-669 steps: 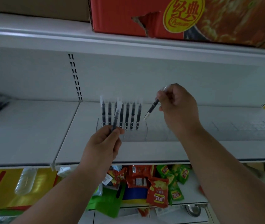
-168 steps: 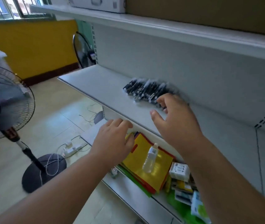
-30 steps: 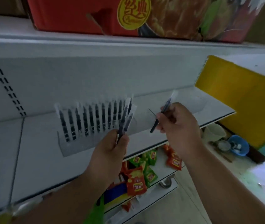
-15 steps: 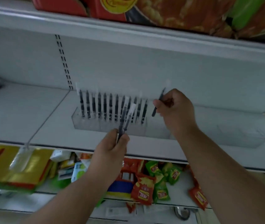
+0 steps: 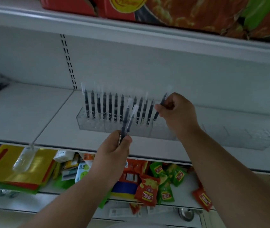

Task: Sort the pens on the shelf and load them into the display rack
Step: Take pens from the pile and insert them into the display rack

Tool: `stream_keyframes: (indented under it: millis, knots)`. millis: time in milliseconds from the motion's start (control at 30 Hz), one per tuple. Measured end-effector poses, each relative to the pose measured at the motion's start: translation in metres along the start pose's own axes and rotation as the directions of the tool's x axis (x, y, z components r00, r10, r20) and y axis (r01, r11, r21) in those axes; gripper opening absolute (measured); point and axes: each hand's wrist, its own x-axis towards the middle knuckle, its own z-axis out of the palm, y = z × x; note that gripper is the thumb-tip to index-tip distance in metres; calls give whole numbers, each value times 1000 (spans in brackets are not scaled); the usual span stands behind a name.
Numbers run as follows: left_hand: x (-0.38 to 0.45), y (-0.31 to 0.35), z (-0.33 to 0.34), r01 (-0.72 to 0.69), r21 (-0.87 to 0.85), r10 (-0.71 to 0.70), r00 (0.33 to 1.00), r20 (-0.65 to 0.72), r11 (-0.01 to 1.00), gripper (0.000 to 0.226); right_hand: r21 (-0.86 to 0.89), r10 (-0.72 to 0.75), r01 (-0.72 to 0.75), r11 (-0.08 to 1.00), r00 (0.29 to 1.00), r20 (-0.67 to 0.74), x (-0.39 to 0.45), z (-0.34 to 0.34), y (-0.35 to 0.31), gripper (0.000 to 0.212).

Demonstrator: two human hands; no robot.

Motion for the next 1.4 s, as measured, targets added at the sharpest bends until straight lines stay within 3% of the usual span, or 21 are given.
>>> stream_keyframes:
  millis: [100,667,867,1000,1100,1167,1267,1400]
  knots:
    - [5,6,-4,5,-2,-5,999,41,1000,24,-104,25,-23,994,1000,18,-4,3,1,27]
    - [7,9,-28,18,-36,-11,983,181,999,22,-339,86,-63,939,995,53,-11,13,-8,28]
    - [11,15,-25,22,-56,-12,985,171,998,20,-169,96,-106,980,993,-66,-37,6,-19,27]
    - [15,12,-17,-49,38,41,978,205,998,18,94,78,-96,991,981,176,-62,6,-44,32]
    - [14,6,-11,-77,75,54,959,277,994,17,136,60,-91,986,974,220,-71,7,-50,24]
    - [12,6,-7,-71,80,44,955,295,994,18,237,71,-114,965,981,183,-74,4,-49,22]
    - [13,4,-1,-15,43,5,976,216,999,23,394,126,-139,909,990,57,-73,-7,-36,19]
    - [11,5,7,7,17,-9,993,120,1000,24,378,144,-103,920,986,-84,-50,-28,-18,19]
